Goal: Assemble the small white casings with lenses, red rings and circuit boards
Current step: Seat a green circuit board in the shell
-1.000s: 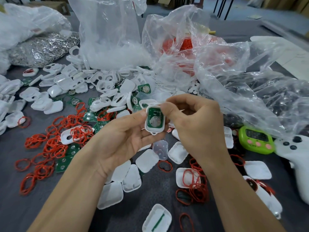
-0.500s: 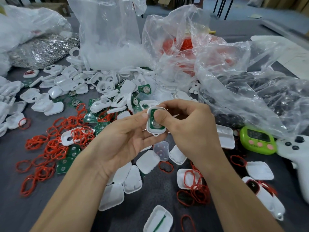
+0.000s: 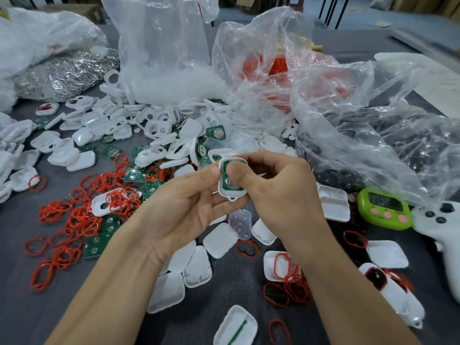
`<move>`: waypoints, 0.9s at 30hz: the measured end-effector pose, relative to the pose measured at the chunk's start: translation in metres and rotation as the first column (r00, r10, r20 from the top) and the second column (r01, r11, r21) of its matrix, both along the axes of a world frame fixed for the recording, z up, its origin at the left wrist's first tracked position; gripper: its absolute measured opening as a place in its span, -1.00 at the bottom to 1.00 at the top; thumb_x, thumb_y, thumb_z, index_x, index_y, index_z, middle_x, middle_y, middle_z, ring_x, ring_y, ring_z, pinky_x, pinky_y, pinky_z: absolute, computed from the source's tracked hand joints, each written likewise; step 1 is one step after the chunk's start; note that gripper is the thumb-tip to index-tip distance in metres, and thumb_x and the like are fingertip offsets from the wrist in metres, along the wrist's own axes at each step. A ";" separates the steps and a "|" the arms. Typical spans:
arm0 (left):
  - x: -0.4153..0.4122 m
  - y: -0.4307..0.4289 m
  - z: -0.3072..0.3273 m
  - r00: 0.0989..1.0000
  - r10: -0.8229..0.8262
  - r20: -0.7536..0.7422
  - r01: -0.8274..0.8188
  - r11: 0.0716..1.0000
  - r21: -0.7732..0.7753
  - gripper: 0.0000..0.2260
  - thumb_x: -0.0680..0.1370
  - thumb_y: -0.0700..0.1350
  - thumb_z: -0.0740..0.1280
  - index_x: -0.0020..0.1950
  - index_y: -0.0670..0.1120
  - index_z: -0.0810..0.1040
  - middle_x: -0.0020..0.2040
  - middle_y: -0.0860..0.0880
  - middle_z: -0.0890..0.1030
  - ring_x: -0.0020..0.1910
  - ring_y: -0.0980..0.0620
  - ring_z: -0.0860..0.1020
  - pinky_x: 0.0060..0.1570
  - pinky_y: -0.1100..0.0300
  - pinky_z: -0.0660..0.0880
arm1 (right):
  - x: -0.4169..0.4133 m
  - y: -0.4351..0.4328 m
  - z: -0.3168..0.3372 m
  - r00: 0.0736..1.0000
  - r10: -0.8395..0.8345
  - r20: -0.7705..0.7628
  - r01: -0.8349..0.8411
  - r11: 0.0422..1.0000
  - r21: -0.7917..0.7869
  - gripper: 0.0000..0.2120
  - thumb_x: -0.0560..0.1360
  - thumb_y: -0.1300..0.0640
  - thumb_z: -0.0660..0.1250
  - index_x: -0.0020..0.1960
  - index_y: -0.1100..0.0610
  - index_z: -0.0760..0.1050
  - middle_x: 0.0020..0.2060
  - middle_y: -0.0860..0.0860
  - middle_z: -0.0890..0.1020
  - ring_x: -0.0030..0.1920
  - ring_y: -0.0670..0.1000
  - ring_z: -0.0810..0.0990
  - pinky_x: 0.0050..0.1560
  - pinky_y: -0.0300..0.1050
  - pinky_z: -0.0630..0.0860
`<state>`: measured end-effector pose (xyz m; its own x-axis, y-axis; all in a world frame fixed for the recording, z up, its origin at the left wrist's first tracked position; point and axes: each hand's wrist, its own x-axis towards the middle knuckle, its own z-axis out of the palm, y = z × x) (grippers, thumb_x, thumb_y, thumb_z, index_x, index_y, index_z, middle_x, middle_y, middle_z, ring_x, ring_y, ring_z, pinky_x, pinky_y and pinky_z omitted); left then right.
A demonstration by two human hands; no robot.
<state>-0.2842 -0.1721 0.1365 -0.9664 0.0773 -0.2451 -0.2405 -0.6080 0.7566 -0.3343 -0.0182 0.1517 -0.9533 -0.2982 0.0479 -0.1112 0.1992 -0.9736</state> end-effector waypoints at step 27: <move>0.000 -0.001 -0.002 0.999 -0.018 -0.035 0.020 0.998 0.063 -0.67 0.62 -0.15 0.29 0.34 -0.23 0.61 0.31 -0.24 0.62 0.19 -0.11 0.66 0.17 0.04 0.63 | -0.009 0.007 0.006 0.956 0.170 0.239 -0.123 0.973 -0.197 -0.81 0.53 0.32 0.42 -0.01 0.07 0.73 -0.16 0.01 0.77 -0.20 -0.10 0.72 -0.26 -0.30 0.57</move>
